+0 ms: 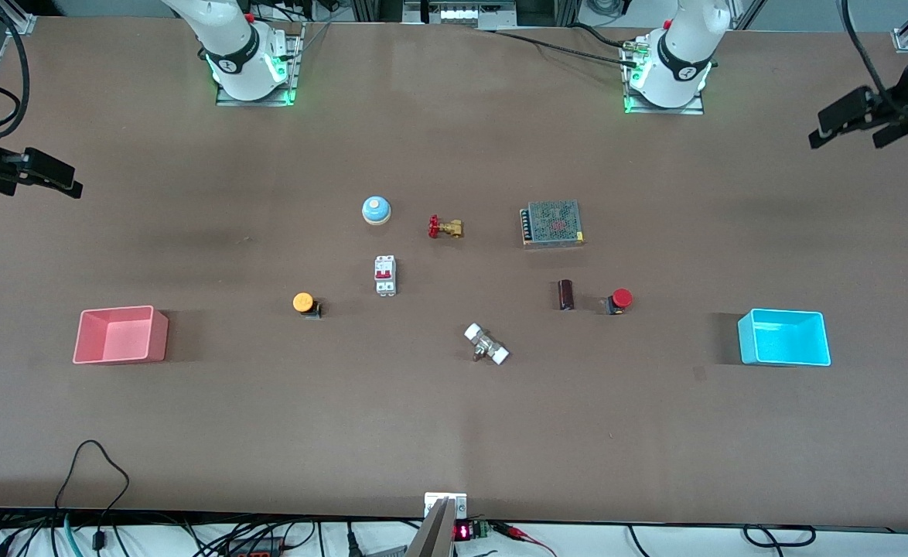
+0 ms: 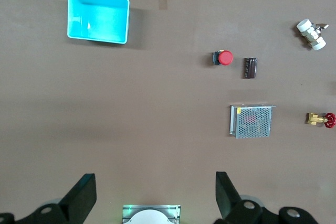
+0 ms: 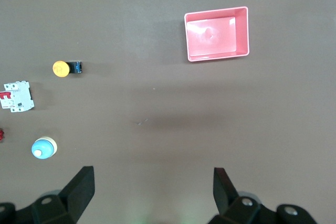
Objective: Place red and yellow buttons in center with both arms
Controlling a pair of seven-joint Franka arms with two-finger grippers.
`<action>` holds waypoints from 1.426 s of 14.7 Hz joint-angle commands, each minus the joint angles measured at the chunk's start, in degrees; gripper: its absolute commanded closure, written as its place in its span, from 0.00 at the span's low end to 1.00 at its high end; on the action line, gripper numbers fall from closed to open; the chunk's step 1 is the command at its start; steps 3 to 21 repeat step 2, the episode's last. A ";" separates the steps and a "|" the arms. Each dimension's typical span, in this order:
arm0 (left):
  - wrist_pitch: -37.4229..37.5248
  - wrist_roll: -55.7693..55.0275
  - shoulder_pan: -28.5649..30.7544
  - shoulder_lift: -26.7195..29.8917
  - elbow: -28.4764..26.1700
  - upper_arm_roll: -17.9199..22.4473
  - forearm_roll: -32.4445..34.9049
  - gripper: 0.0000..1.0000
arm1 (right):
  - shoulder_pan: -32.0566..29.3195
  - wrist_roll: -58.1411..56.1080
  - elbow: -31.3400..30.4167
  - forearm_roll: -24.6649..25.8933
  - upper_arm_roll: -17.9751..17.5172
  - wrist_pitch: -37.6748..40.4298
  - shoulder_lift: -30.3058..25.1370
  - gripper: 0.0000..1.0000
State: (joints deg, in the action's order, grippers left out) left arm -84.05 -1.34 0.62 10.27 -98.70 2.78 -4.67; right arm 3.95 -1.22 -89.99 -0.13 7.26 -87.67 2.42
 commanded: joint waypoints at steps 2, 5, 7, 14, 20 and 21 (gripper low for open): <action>-0.94 0.98 -1.33 1.59 -2.02 0.91 1.15 0.00 | -0.34 -0.98 -1.85 0.74 -0.31 0.05 -1.89 0.00; -0.94 0.98 -1.33 1.59 -2.02 0.91 1.15 0.00 | -0.34 -0.98 -1.85 0.74 -0.31 0.05 -1.89 0.00; -0.94 0.98 -1.33 1.59 -2.02 0.91 1.15 0.00 | -0.34 -0.98 -1.85 0.74 -0.31 0.05 -1.89 0.00; -0.94 0.98 -1.33 1.59 -2.02 0.91 1.15 0.00 | -0.34 -0.98 -1.85 0.74 -0.31 0.05 -1.89 0.00; -0.94 0.98 -1.33 1.59 -2.02 0.91 1.15 0.00 | -0.34 -0.98 -1.85 0.74 -0.31 0.05 -1.89 0.00; -0.94 0.98 -1.33 1.59 -2.02 0.91 1.15 0.00 | -0.34 -0.98 -1.85 0.74 -0.31 0.05 -1.89 0.00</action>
